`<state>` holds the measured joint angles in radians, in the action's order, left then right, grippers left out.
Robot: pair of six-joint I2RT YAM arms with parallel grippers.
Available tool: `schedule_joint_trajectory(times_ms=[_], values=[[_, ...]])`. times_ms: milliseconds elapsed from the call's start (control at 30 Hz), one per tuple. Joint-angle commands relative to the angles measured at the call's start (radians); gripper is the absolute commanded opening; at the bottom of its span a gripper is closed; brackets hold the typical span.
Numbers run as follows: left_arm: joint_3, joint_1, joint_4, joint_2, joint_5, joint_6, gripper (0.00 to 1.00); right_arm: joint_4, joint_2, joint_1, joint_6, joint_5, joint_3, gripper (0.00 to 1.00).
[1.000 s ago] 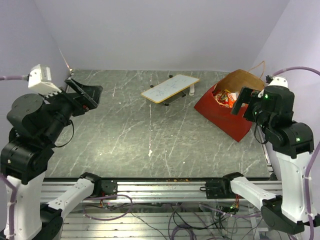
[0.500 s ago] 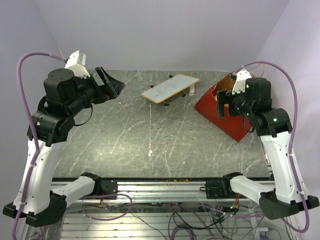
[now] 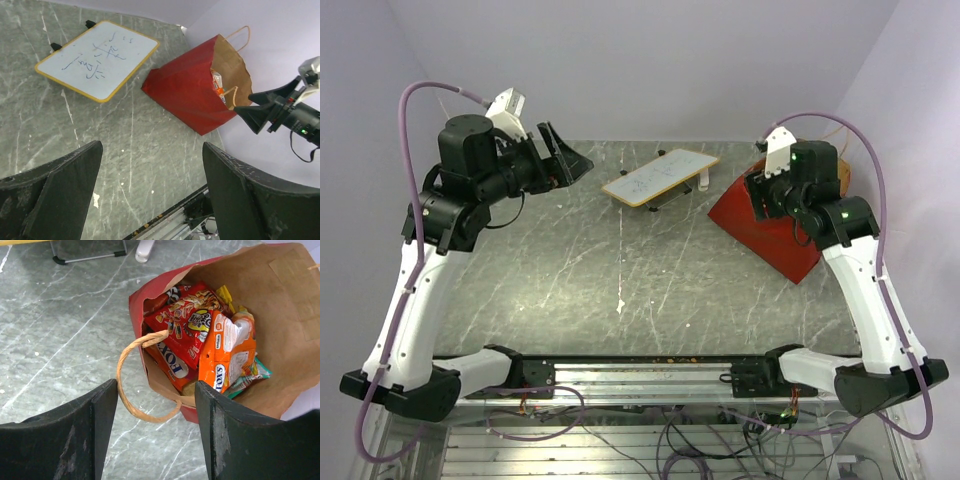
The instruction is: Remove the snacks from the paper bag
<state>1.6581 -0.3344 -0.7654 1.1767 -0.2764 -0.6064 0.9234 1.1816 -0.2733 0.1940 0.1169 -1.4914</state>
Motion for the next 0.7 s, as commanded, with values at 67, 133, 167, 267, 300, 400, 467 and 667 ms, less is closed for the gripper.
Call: schedule_joint_trajectory(times_ms=[67,133,167,267,300,400,467,667], values=[[0.014,0.007,0.049,-0.051,-0.067,-0.031,0.91,-0.033,0.012,-0.007,-0.003,0.011,0.017,0.59],[-0.016,0.006,0.048,-0.078,-0.070,-0.053,0.91,-0.033,0.014,-0.010,-0.009,-0.003,0.014,0.56],[-0.029,0.006,0.044,-0.092,-0.068,-0.065,0.91,-0.035,0.010,-0.010,-0.014,-0.009,0.023,0.56],[-0.072,0.006,0.041,-0.140,-0.063,-0.098,0.91,-0.043,-0.011,-0.010,-0.035,-0.062,0.048,0.62],[-0.086,0.006,0.047,-0.160,-0.068,-0.111,0.91,-0.048,-0.020,-0.010,-0.043,-0.083,0.061,0.65],[-0.116,0.006,0.051,-0.192,-0.100,-0.130,0.91,-0.063,-0.030,-0.010,-0.082,-0.100,0.093,0.68],[-0.121,0.006,0.027,-0.205,-0.099,-0.131,0.91,-0.066,-0.020,-0.010,-0.099,-0.118,0.100,0.67],[-0.085,0.006,-0.083,-0.228,-0.080,-0.111,0.90,-0.054,0.017,-0.012,-0.117,-0.150,0.081,0.66]])
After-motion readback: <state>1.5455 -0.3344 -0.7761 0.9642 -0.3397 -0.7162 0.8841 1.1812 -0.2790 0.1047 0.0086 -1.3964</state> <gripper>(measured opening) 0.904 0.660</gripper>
